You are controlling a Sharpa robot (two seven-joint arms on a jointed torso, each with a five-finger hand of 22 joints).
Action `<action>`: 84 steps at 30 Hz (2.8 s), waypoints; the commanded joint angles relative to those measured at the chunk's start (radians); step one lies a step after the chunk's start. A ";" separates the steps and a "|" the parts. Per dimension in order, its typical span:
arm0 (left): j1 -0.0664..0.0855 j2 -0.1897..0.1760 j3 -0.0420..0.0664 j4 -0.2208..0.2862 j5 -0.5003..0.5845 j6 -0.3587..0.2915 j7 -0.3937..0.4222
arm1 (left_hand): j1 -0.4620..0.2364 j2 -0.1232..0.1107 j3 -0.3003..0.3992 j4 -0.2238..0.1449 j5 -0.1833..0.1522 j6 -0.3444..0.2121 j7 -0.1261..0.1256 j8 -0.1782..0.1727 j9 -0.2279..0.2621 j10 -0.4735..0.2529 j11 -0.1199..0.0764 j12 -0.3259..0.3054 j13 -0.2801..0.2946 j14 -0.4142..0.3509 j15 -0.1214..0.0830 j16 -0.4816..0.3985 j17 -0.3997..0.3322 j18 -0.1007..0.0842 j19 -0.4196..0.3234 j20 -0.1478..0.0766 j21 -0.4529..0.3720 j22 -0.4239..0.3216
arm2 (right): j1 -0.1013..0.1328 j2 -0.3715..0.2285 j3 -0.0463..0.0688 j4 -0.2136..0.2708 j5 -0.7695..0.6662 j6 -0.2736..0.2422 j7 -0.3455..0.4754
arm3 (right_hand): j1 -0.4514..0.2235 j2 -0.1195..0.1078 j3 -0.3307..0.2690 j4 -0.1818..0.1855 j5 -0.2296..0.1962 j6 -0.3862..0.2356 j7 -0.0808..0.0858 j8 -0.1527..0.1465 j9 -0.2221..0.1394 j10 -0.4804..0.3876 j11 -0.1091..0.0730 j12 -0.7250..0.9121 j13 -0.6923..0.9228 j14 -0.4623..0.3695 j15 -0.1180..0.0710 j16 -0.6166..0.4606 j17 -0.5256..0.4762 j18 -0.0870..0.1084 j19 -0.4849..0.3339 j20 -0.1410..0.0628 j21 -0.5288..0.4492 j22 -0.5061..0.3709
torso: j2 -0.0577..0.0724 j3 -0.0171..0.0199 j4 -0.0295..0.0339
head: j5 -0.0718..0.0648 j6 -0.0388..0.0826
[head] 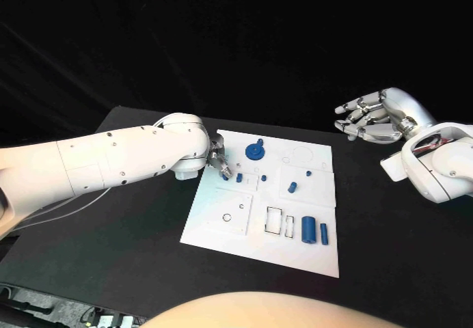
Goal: Assemble the parts on the task board
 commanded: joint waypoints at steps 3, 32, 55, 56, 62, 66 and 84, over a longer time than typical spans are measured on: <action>-0.003 0.004 -0.002 -0.002 -0.002 0.018 -0.032 | -0.010 0.012 -0.042 0.018 -0.005 0.051 -0.040 -0.014 -0.009 0.003 -0.007 -0.002 -0.004 0.103 -0.008 0.002 0.263 -0.019 0.095 -0.006 0.000 0.253 | -0.001 0.001 0.000 0.001 -0.004 -0.001 0.009 | -0.008 0.001 0.004 -0.004 0.006 -0.005 0.003 0.000 0.000 -0.001 0.003 -0.006 -0.001 0.001 0.002 -0.006 0.001 0.004 0.004 0.004 -0.004 -0.001 | 0.000 0.0007 -0.0004 | 0.000 0.001; -0.003 -0.005 0.002 -0.008 0.006 -0.014 -0.034 | -0.015 0.027 -0.264 0.179 -0.044 0.049 -0.026 -0.052 -0.038 -0.034 0.003 -0.059 -0.058 0.103 -0.003 0.002 0.263 -0.015 0.086 -0.011 -0.013 0.243 | -0.001 -0.001 0.000 0.002 -0.006 -0.014 0.013 | -0.017 -0.001 0.001 0.000 0.005 -0.021 0.008 -0.007 -0.002 -0.010 0.009 -0.012 -0.009 -0.004 0.007 -0.022 0.002 0.002 -0.001 0.008 -0.013 -0.009 | 0.000 -0.0009 -0.0006 | -0.006 0.007; -0.001 -0.054 0.025 0.051 0.058 -0.195 0.035 | -0.015 0.068 -0.369 0.236 -0.039 -0.030 0.006 -0.060 -0.057 -0.154 0.031 -0.238 -0.261 0.086 0.015 -0.034 0.207 0.012 0.023 -0.012 -0.101 0.177 | -0.006 0.006 -0.002 -0.011 0.009 0.003 0.018 | -0.011 0.001 0.003 -0.006 0.008 -0.032 0.016 -0.008 -0.001 -0.035 0.018 -0.017 -0.020 -0.026 0.017 -0.046 0.004 0.001 -0.019 0.016 -0.029 -0.021 | -0.001 0.0004 0.0001 | -0.030 0.012; -0.001 -0.055 0.026 0.055 0.064 -0.214 0.057 | 0.007 0.070 -0.365 0.237 -0.038 -0.055 0.018 -0.065 -0.062 -0.207 0.040 -0.309 -0.329 0.067 0.023 -0.073 0.152 0.028 -0.020 -0.008 -0.161 0.134 | -0.007 0.006 -0.002 -0.011 0.010 0.002 0.020 | -0.009 0.002 0.004 -0.008 0.007 -0.030 0.016 -0.006 0.000 -0.038 0.019 -0.018 -0.021 -0.028 0.017 -0.048 0.005 0.001 -0.020 0.017 -0.030 -0.022 | -0.001 0.0004 0.0000 | -0.031 0.012; -0.002 -0.051 0.017 0.084 0.085 -0.430 0.299 | 0.246 0.057 -0.248 0.197 -0.033 -0.130 0.057 -0.091 -0.104 -0.308 0.076 -0.425 -0.419 -0.041 0.049 -0.327 -0.136 0.063 -0.109 0.013 -0.314 0.023 | -0.017 0.010 -0.002 -0.016 0.022 0.005 0.032 | -0.006 0.005 0.009 -0.012 0.004 -0.025 0.017 -0.001 0.001 -0.046 0.021 -0.025 -0.031 -0.035 0.020 -0.056 0.007 0.001 -0.028 0.020 -0.035 -0.024 | -0.001 0.0000 -0.0027 | -0.049 0.034; -0.008 -0.034 0.007 0.086 0.053 -0.530 0.444 | 0.336 0.026 -0.193 0.197 -0.329 -0.156 0.079 -0.146 -0.169 -0.373 0.104 -0.566 -0.524 -0.119 0.072 -0.591 -0.377 0.097 -0.202 0.034 -0.488 -0.102 | -0.021 0.013 -0.002 -0.020 0.027 0.007 0.037 | -0.005 0.006 0.010 -0.013 0.004 -0.025 0.018 0.000 0.001 -0.048 0.021 -0.027 -0.034 -0.037 0.021 -0.058 0.008 0.001 -0.031 0.020 -0.036 -0.025 | -0.001 0.0003 -0.0001 | -0.057 0.036; -0.079 0.034 -0.001 0.071 -0.271 -0.423 0.557 | 0.336 -0.057 -0.119 0.211 -0.331 -0.084 0.065 -0.251 -0.316 -0.406 0.131 -0.812 -0.766 -0.034 0.095 -0.626 -0.391 0.074 -0.119 0.056 -0.402 -0.041 | -0.030 0.022 -0.006 -0.029 0.026 0.011 0.042 | 0.008 0.007 0.019 -0.028 0.001 -0.023 0.019 0.005 0.001 -0.051 0.022 -0.033 -0.046 -0.040 0.021 -0.063 0.011 0.002 -0.036 0.021 -0.038 -0.024 | 0.001 -0.0011 -0.0020 | -0.076 0.035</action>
